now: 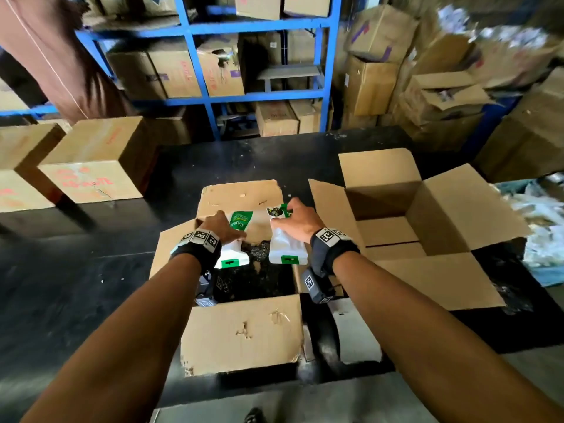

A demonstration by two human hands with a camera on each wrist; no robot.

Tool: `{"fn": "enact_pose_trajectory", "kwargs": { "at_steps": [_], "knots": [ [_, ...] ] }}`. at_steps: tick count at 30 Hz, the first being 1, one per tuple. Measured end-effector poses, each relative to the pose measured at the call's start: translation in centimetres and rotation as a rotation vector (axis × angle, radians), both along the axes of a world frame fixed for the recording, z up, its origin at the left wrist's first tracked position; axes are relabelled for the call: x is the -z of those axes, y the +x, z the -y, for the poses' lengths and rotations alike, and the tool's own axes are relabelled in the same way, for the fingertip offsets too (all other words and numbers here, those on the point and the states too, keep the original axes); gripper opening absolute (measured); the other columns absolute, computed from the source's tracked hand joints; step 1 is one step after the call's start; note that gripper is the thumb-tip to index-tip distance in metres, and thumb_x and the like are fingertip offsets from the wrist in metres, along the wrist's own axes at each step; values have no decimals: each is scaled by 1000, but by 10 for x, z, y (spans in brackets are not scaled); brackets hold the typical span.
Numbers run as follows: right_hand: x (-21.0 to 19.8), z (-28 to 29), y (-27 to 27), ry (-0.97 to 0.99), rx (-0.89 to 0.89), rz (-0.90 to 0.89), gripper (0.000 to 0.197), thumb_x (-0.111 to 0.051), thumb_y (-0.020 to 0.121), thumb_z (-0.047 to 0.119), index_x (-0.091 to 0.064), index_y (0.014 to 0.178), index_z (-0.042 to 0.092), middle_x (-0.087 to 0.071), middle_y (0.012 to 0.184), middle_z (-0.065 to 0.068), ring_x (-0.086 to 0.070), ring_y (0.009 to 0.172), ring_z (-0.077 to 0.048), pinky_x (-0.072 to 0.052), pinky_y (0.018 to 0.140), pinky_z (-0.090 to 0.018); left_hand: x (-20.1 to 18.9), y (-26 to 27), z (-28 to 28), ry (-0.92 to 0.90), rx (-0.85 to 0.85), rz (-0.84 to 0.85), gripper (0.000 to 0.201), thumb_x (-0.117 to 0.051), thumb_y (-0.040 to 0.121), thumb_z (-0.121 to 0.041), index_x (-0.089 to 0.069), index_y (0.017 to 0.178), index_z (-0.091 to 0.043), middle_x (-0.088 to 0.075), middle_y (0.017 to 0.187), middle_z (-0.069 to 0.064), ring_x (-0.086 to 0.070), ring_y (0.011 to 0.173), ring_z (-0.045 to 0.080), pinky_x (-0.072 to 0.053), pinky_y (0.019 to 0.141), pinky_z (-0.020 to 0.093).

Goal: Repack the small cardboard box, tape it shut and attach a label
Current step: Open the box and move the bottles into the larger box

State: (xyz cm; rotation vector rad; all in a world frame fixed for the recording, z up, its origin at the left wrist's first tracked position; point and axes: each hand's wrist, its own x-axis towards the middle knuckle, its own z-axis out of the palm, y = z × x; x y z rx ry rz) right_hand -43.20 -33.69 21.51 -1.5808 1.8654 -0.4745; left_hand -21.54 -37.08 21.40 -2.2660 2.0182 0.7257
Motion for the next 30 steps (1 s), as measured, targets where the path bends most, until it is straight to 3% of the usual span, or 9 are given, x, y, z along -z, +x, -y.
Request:
{"fn": "enact_pose_trajectory", "kwargs": {
  "at_steps": [3, 8, 13, 17, 20, 24, 27, 30],
  "knots": [
    [-13, 1, -34, -37, -28, 29, 60, -70, 79, 56, -53, 126, 21, -64, 112, -3, -62, 97, -27, -51, 79, -33, -21, -38, -3, -47, -38, -17, 73, -79, 79, -48, -48, 129, -5, -61, 126, 18, -59, 112, 36, -47, 88, 41],
    [-34, 11, -125, -88, -13, 64, 57, -71, 80, 54, -56, 124, 20, -67, 120, -5, -63, 99, -26, -50, 79, -32, -53, -134, 2, -154, -31, -93, 71, -76, 80, -50, -49, 128, -5, -60, 129, 20, -57, 115, 38, -45, 88, 41],
    [-31, 18, -230, -31, 97, -30, 59, -67, 70, 61, -58, 114, 23, -69, 120, -7, -65, 104, -32, -49, 77, -32, -66, -234, 20, -186, 63, -119, 73, -76, 79, -51, -48, 130, -7, -60, 130, 19, -59, 116, 37, -48, 91, 41],
    [-19, 15, -295, 2, 227, -67, 57, -71, 77, 53, -59, 121, 18, -68, 125, -10, -65, 111, -33, -51, 84, -31, -47, -308, 33, -137, 172, -195, 71, -75, 81, -47, -46, 133, -9, -60, 131, 18, -60, 116, 37, -51, 94, 42],
    [-7, 12, -333, 25, 274, -111, 60, -70, 71, 56, -63, 121, 22, -72, 121, -6, -68, 107, -31, -56, 90, -36, -20, -357, 42, -76, 260, -242, 69, -75, 82, -44, -47, 139, -15, -62, 132, 15, -63, 114, 35, -53, 96, 40],
    [16, 27, -371, 92, 238, -150, 51, -73, 77, 47, -69, 122, 24, -75, 116, -5, -72, 95, -29, -59, 82, -34, 24, -400, 53, 32, 292, -192, 70, -75, 80, -49, -54, 140, -18, -64, 132, 11, -65, 110, 29, -53, 96, 38],
    [35, 44, -383, 152, 169, -166, 56, -75, 78, 43, -67, 130, 24, -71, 127, -7, -69, 108, -30, -52, 83, -28, 48, -413, 59, 67, 257, -142, 69, -75, 79, -53, -59, 136, -17, -65, 129, 13, -66, 108, 31, -54, 93, 37],
    [61, 65, -384, 178, 71, -159, 65, -74, 78, 43, -60, 139, 29, -65, 137, -3, -69, 110, -30, -55, 86, -29, 67, -417, 66, 62, 200, -89, 65, -73, 83, -50, -58, 136, -17, -64, 129, 13, -64, 112, 32, -52, 93, 39]
  ]
}}
